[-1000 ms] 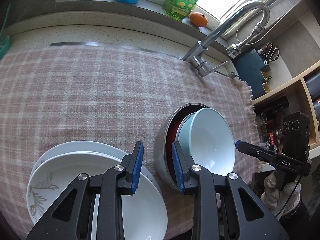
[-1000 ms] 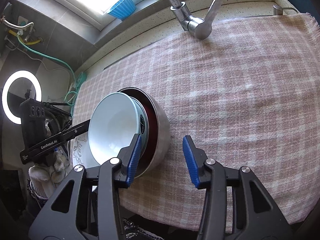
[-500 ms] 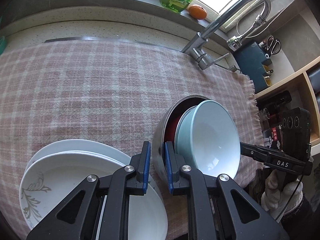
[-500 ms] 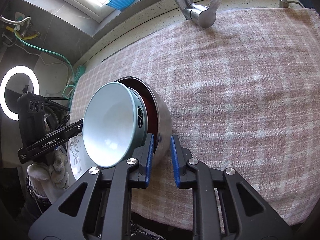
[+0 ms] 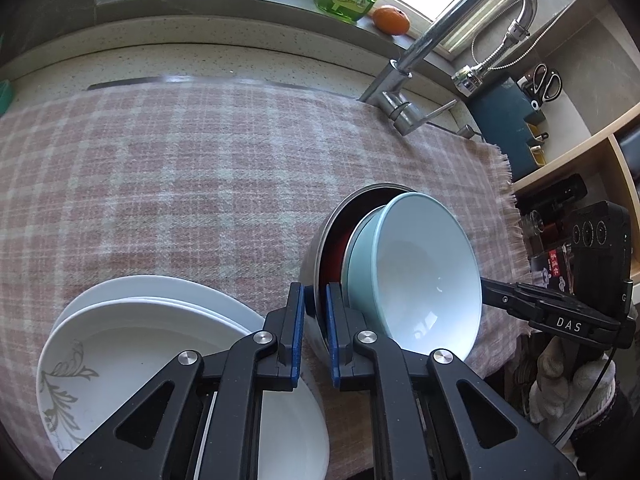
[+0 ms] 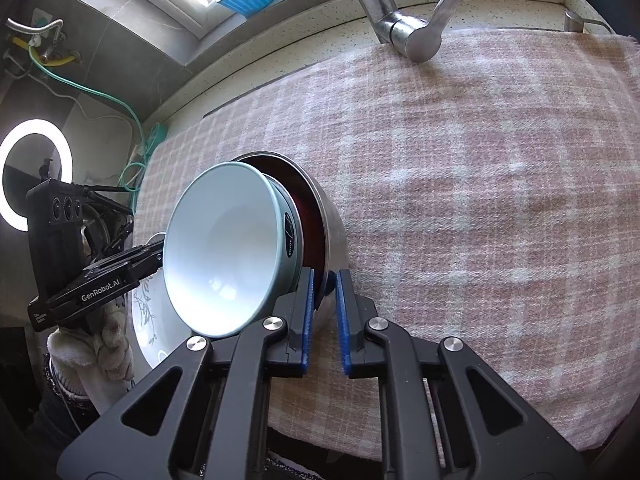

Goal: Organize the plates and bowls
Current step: 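Grasp the steel bowl rim and carry the nested bowls onto the plate stack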

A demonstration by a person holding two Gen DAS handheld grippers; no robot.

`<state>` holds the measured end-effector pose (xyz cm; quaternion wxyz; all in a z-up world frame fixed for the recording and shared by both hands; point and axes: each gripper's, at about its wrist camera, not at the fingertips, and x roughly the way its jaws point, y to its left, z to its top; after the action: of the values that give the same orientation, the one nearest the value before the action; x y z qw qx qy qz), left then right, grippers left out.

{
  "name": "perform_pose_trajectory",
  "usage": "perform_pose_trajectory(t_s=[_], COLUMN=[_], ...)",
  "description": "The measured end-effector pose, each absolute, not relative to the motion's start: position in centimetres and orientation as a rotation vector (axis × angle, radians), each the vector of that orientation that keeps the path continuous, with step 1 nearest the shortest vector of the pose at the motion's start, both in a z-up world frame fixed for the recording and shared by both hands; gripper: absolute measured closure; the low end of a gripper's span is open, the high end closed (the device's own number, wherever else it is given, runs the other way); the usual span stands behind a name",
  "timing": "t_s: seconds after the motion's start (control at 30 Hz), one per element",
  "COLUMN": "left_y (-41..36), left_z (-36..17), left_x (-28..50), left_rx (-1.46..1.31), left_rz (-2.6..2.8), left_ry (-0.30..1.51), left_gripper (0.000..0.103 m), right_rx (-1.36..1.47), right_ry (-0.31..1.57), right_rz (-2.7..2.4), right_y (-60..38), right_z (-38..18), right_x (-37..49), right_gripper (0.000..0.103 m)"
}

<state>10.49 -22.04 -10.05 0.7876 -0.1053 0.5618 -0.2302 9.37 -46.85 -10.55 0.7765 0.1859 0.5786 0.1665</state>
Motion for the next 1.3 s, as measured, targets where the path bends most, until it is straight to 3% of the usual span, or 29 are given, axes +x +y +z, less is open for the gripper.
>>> perform_pose_trajectory(t_s=[0.63,1.3], left_y=[-19.9,-10.8], left_z=[-6.3,-4.3], left_x=[9.7,4.8], left_rx=[-0.268,-0.363], left_rz=[-0.459,-0.267], left_ry=[1.13,1.064], left_gripper=[0.095,0.095], right_rx=[0.336,0.223], right_ry=[1.204,1.208], right_rz=[0.418,0.606], right_y=[-45.1,-35.2], right_z=[-5.9,-3.2], right_x=[10.2,9.5], right_gripper=[0.092,0.092])
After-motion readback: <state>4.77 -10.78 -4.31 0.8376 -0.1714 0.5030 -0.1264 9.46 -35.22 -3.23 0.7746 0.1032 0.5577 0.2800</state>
